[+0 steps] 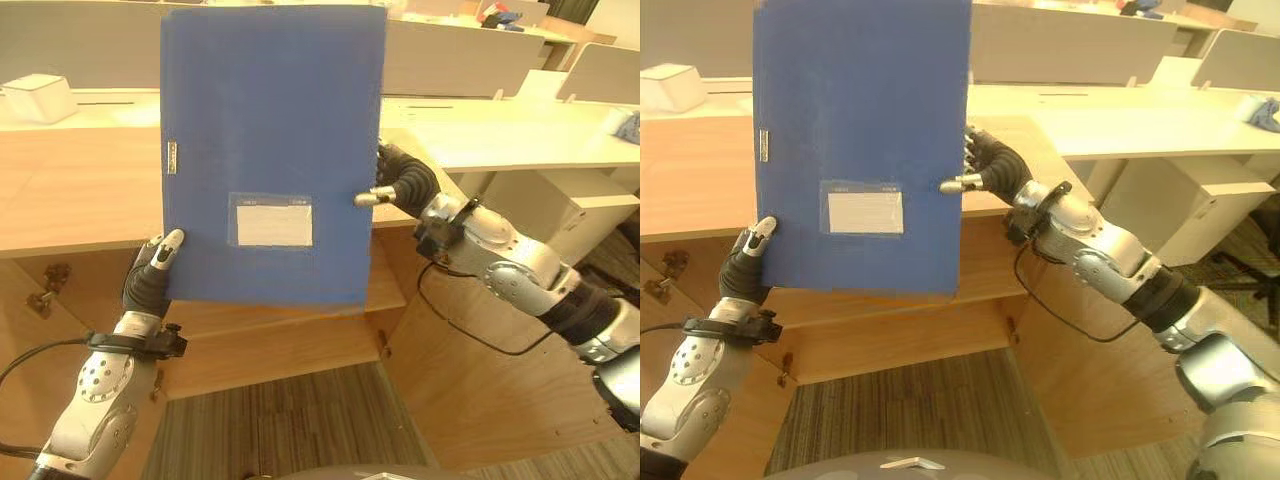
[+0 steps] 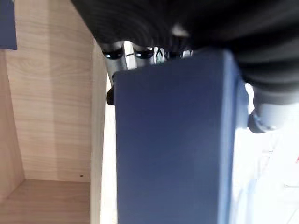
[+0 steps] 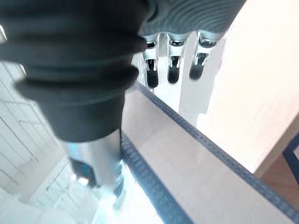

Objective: Put the empty folder in the office cabinet

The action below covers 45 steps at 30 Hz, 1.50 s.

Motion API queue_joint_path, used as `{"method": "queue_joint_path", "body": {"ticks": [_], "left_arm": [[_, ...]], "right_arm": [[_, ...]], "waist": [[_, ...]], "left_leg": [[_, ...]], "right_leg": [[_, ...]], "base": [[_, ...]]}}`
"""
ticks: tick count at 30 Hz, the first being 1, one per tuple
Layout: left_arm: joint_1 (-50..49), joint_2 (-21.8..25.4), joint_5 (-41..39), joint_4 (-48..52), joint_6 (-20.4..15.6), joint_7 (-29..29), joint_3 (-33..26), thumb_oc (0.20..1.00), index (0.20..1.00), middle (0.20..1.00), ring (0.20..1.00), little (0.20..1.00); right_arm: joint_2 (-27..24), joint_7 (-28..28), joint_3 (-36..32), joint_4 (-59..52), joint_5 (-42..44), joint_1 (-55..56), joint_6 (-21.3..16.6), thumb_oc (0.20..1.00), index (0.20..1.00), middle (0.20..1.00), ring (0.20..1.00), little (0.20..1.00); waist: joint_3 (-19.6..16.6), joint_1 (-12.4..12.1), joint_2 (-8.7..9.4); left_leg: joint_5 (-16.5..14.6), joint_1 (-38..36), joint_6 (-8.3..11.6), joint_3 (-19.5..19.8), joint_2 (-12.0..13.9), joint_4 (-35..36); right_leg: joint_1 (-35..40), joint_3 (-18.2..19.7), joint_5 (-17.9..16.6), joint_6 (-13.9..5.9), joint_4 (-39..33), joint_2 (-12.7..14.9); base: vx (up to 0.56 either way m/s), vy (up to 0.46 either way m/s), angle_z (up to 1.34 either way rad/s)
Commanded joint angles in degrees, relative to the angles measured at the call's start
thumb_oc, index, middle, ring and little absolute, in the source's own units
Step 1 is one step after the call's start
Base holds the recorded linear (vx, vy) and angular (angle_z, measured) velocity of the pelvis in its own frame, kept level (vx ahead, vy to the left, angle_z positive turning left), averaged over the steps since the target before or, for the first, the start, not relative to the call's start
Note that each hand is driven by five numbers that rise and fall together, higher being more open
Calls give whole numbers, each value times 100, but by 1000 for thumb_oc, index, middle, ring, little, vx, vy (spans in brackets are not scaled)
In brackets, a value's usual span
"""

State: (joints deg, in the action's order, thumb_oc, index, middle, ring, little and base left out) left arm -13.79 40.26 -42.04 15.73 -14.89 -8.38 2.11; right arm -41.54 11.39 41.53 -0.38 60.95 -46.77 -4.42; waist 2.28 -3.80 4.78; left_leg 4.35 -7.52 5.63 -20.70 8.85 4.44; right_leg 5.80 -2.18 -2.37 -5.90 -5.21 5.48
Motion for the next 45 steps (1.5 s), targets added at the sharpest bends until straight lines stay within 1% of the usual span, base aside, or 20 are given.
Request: {"method": "queue_joint_path", "body": {"ticks": [1,2,4,6,8,12,14,15,16,17,19,20,24,29,38,39,41,43,44,45], "left_arm": [[350,316,488,180,-137,-42,-50,200,200,200,200,200],[342,271,506,186,-109,-57,-37,200,200,200,200,200],[337,244,530,187,-98,-61,-36,200,200,200,200,200],[344,139,571,161,-67,-45,-18,200,200,200,200,200],[330,89,578,130,-48,-51,-11,200,200,200,200,200],[351,53,603,85,-40,-45,-23,200,200,200,200,200],[337,-39,591,34,-29,-57,-38,200,200,200,200,200],[328,-81,594,0,-31,-63,-44,426,426,426,426,426],[299,-141,611,-51,-36,-67,-55,771,771,771,771,771],[276,-210,623,-85,-45,-68,-65,1000,1000,1000,1000,1000],[135,-428,725,-231,-96,-54,-137,1000,1000,1000,1000,1000],[135,-428,725,-231,-96,-54,-137,1000,1000,1000,1000,1000],[-118,-912,1294,-731,-304,121,-165,1000,1000,1000,1000,1000],[-510,-1226,1736,-1166,-510,298,-52,1000,1000,1000,1000,1000],[-871,-1236,2160,-1582,-647,532,84,1000,1000,1000,1000,1000],[-863,-1168,2261,-1761,-772,762,155,1000,1000,1000,1000,1000],[-845,-1155,2256,-1802,-802,821,188,1000,1000,1000,1000,1000],[-627,-1120,2317,-2176,-883,1077,417,1000,1000,1000,1000,1000],[-600,-1130,2324,-2200,-895,1086,419,1000,1000,1000,1000,1000],[-445,-1133,2405,-2461,-894,1209,541,1000,1000,1000,1000,1000]], "right_arm": [[396,-357,-657,15,-1043,129,-216,200,200,200,200,200],[612,-377,-774,34,-1218,298,-229,200,200,200,200,200],[727,-394,-865,36,-1386,441,-230,200,200,200,200,200],[1055,-436,-1047,111,-1831,817,-209,200,200,200,200,200],[1214,-425,-1113,114,-1994,1103,-198,200,200,200,200,200],[1288,-368,-1206,68,-2125,1444,-179,200,200,200,200,200],[1306,-240,-1312,-107,-2337,1919,-253,200,200,200,200,200],[1277,-191,-1383,-209,-2488,2108,-301,200,200,200,200,200],[1250,-160,-1462,-266,-2630,2276,-344,200,200,200,200,200],[1192,-160,-1512,-369,-2884,2418,-405,200,200,200,200,200],[1091,-115,-1698,-607,-3396,2827,-561,200,200,200,200,200],[1091,-115,-1698,-607,-3396,2827,-561,200,200,200,200,200],[937,-217,-2043,-897,-4322,3735,-859,200,200,200,200,200],[780,-268,-2162,-1078,-4934,4555,-1174,200,200,200,200,200],[522,-333,-1914,-1099,-5503,4892,-1326,200,200,200,200,200],[309,-536,-1645,-1053,-6003,4770,-1430,200,200,200,200,200],[266,-582,-1528,-1037,-6093,4692,-1453,200,200,200,200,200],[166,-782,-1092,-888,-6456,4256,-1483,200,200,200,200,200],[173,-798,-1077,-859,-6468,4224,-1493,200,200,200,200,200],[223,-854,-872,-686,-6589,3974,-1449,200,200,200,200,200]], "waist": [[-124,-90,-40],[-108,-104,-60],[-104,-106,-68],[-68,-126,-113],[-54,-130,-135],[-27,-120,-170],[1,-96,-207],[6,-83,-220],[13,-68,-230],[22,-56,-238],[38,-34,-250],[38,-34,-250],[116,4,-270],[195,-7,-297],[354,-72,-320],[652,-163,-342],[769,-196,-352],[1267,-335,-426],[1265,-325,-427],[1476,-387,-485]], "left_leg": [[-23,187,240,482,270,56],[-27,191,234,495,269,56],[-30,195,228,508,268,56],[-24,215,215,546,260,56],[-26,215,211,564,263,56],[-17,221,213,590,266,56],[-17,219,209,619,260,56],[-20,222,208,632,262,56],[-22,222,206,640,261,56],[-26,223,203,648,259,56],[-40,218,198,668,253,56],[-40,218,198,668,253,56],[-37,234,195,712,246,56],[-25,261,195,772,237,56],[9,339,189,874,217,56],[64,548,172,1003,167,22],[88,626,166,1040,151,8],[225,1027,153,1183,98,-49],[233,1053,151,1190,97,-51],[294,1263,141,1241,67,-87]], "right_leg": [[131,-209,-81,-340,21,342],[130,-213,-79,-336,21,344],[133,-216,-70,-331,21,341],[141,-228,-60,-318,21,341],[147,-241,-51,-311,21,337],[145,-256,-40,-301,21,333],[155,-268,-24,-295,21,329],[162,-283,-14,-295,21,330],[165,-290,-7,-290,21,330],[167,-295,0,-291,21,331],[183,-312,22,-291,21,329],[183,-312,22,-291,21,329],[191,-371,51,-297,21,331],[213,-436,89,-308,21,335],[204,-548,112,-340,21,351],[73,-612,78,-366,46,389],[11,-631,55,-368,61,399],[-361,-696,-41,-390,170,458],[-388,-699,-39,-390,185,459],[-602,-714,-99,-405,260,502]], "base": [[17,-23,8],[17,-18,9],[9,-14,5],[-5,-21,4],[-1,-24,6],[2,-17,4],[0,-23,6],[2,-25,6],[2,-22,7],[5,-22,6],[5,-13,2],[0,0,0],[-9,-21,4],[-5,-23,10],[-20,-8,9],[-133,-5,11],[-204,-11,13],[-326,2,26],[-280,37,13],[-136,25,12]]}}
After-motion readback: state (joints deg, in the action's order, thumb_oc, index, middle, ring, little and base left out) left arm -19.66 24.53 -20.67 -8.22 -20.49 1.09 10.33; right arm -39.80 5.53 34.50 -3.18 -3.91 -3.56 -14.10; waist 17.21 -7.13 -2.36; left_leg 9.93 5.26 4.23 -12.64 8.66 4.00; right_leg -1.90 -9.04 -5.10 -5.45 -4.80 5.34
